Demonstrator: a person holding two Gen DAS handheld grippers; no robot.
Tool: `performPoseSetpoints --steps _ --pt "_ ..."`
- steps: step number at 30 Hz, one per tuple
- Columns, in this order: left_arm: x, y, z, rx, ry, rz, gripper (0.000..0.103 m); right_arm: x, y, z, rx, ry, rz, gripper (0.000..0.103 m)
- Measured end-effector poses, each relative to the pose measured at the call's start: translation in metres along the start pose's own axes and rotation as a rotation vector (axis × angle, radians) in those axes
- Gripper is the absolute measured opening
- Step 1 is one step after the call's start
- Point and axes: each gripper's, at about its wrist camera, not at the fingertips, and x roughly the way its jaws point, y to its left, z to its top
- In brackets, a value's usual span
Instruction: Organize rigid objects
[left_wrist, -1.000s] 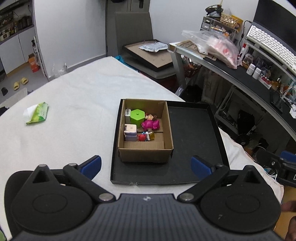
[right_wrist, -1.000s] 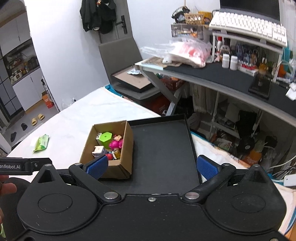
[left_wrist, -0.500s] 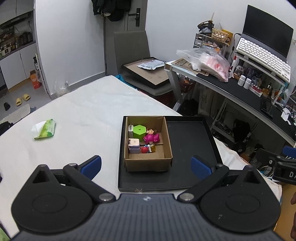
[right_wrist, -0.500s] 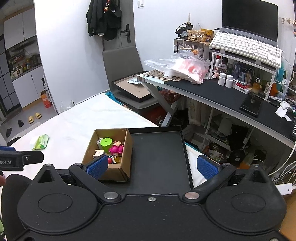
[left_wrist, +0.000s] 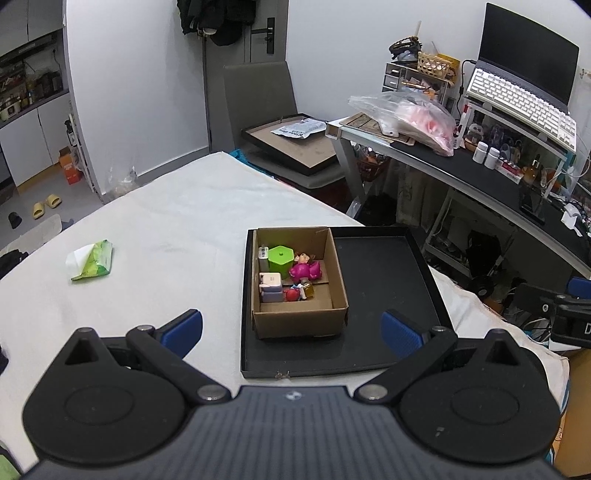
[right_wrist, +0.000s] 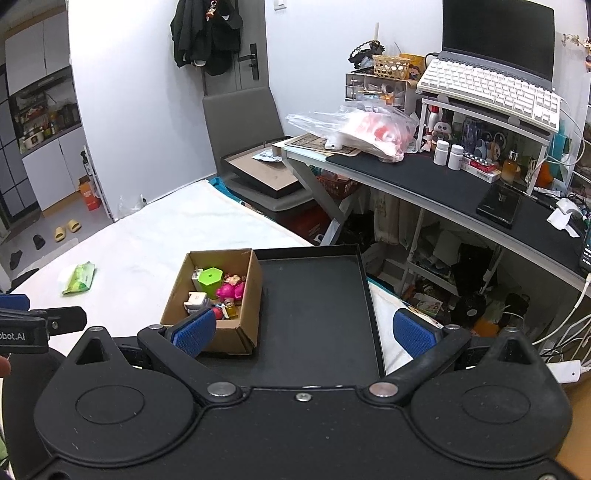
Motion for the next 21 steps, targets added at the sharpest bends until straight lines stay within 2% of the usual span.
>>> performPoseSetpoints --steps 21 --pt "0.009 0.004 -0.004 -0.014 0.025 0.011 0.102 0.012 0.001 -0.004 0.002 0.035 0.001 0.103"
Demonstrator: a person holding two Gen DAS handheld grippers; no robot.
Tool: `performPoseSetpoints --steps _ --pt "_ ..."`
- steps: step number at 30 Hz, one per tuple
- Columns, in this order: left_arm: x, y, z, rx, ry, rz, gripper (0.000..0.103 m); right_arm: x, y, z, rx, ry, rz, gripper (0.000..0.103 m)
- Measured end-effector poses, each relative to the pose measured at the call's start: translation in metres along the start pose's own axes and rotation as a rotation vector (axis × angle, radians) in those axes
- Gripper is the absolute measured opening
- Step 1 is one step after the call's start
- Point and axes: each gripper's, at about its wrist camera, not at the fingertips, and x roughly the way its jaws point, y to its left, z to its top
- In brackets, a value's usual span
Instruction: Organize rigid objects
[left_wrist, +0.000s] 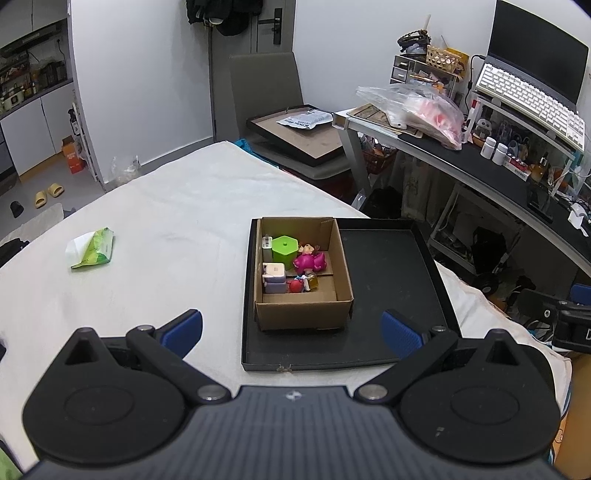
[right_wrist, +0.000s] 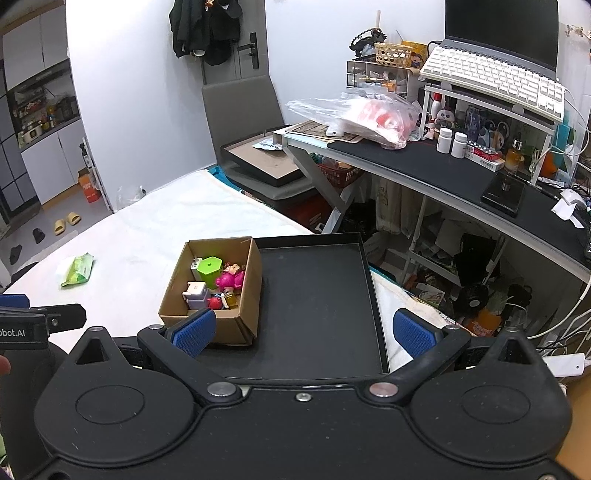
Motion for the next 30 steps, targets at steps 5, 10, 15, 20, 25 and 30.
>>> performPoseSetpoints --steps 5,10,15,20,25,30 --pt "0.0001 -0.0007 0.0005 -0.002 0.001 0.001 0.102 0.0002 -0.0017 0.0003 0.009 0.004 0.002 0.103" --pt "0.0011 -0.0001 0.0001 -0.002 0.004 0.003 0.102 0.0000 -0.0024 -0.0001 0.009 0.006 0.007 0.103" --pt "0.0015 0.0002 -0.0004 -0.001 0.004 0.004 0.102 0.0015 -0.0025 -0.0004 0.006 0.009 0.008 0.103" --pt "0.0021 0.0030 -0.0007 -0.012 0.002 0.012 0.102 0.0017 -0.0025 -0.0006 0.008 0.011 0.012 0.103" --pt "0.0029 0.0046 -0.0013 -0.014 0.007 0.011 0.102 0.0018 -0.0030 -0.0008 0.009 0.014 0.016 0.103" --pt "0.0033 0.0046 -0.0013 -0.009 0.013 0.006 0.102 0.0019 -0.0027 -0.0012 0.010 0.014 0.014 0.103"
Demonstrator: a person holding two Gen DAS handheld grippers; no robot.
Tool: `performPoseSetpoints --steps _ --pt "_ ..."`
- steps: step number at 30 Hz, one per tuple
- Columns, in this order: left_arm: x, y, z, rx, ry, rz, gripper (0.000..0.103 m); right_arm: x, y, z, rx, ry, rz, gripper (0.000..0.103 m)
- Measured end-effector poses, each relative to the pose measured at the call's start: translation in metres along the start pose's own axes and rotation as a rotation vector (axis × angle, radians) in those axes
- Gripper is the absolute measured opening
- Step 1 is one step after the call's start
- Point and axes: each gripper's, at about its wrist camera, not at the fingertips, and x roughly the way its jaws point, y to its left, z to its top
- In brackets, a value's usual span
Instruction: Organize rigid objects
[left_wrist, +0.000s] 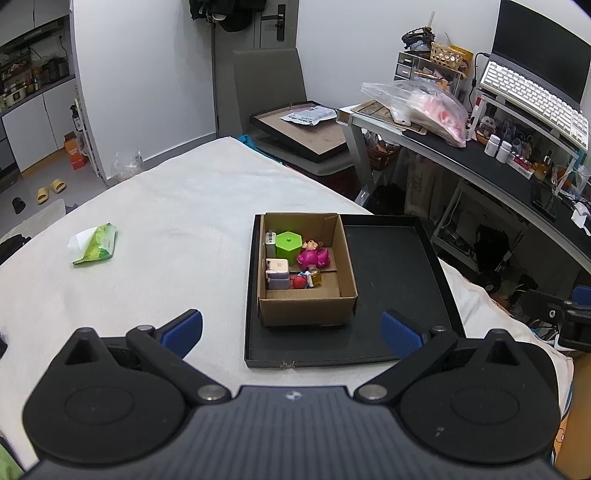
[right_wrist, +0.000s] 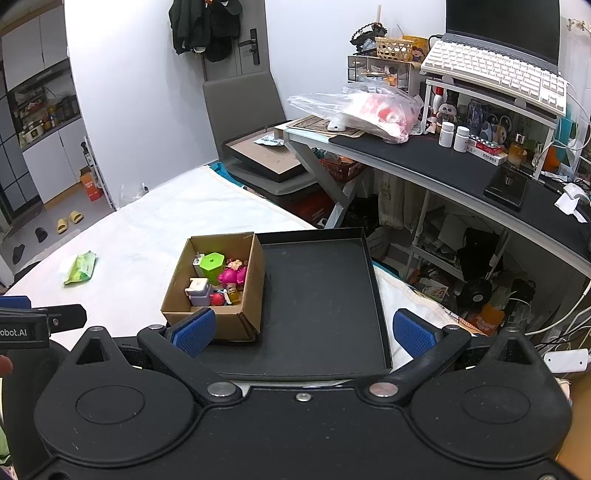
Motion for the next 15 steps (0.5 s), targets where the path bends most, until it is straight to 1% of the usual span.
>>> performPoseSetpoints --steps 15 --pt "-0.0008 -0.0008 -0.0027 0.002 -0.002 0.002 0.102 0.0022 -0.0012 -0.0016 -0.002 0.008 0.009 0.103"
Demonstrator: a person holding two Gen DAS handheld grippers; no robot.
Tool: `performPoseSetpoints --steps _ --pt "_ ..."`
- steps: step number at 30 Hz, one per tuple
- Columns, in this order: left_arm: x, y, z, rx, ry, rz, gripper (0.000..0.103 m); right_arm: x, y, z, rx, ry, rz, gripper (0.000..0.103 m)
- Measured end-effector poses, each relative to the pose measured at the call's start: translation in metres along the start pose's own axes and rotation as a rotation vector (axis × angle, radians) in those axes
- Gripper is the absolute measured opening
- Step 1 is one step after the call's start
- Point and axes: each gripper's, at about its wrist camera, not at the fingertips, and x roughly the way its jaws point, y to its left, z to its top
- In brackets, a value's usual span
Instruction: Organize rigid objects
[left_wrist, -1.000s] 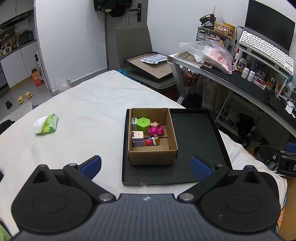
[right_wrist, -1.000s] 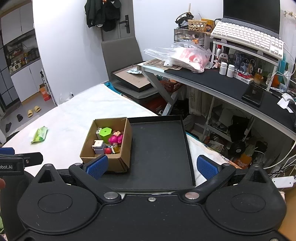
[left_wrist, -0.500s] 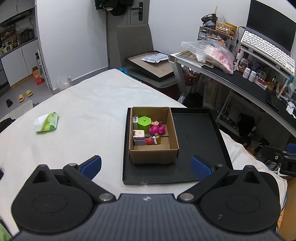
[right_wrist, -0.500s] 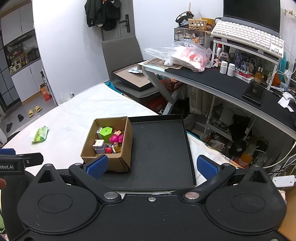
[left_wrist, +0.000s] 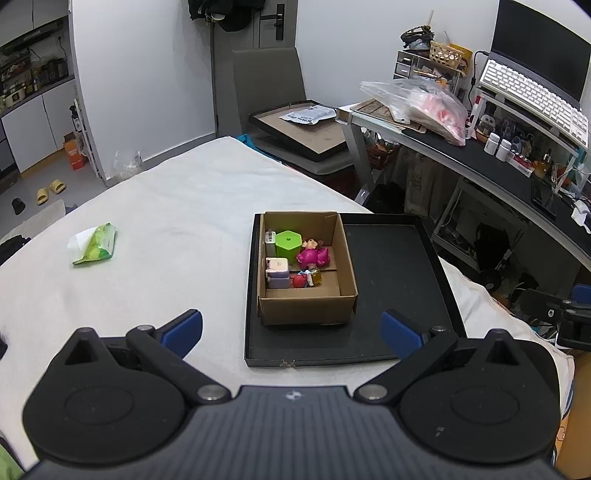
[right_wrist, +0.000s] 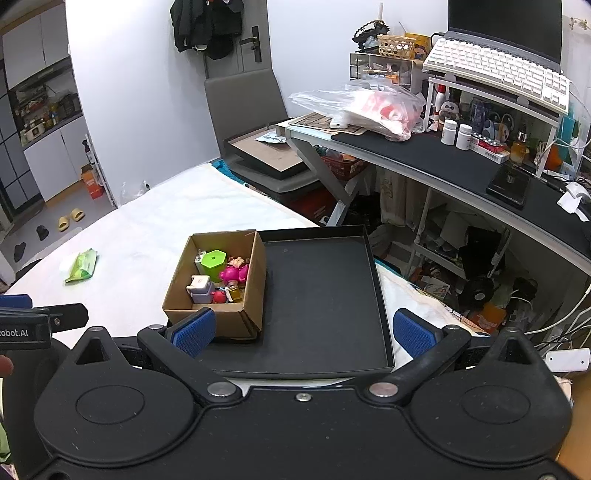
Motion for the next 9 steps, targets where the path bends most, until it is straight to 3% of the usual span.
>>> performPoseSetpoints --steps 9 --pt "-0.0006 -0.0010 -0.0004 -0.005 -0.007 -0.001 0.102 0.0032 0.0000 -0.0003 -0.001 0.001 -0.005 0.103"
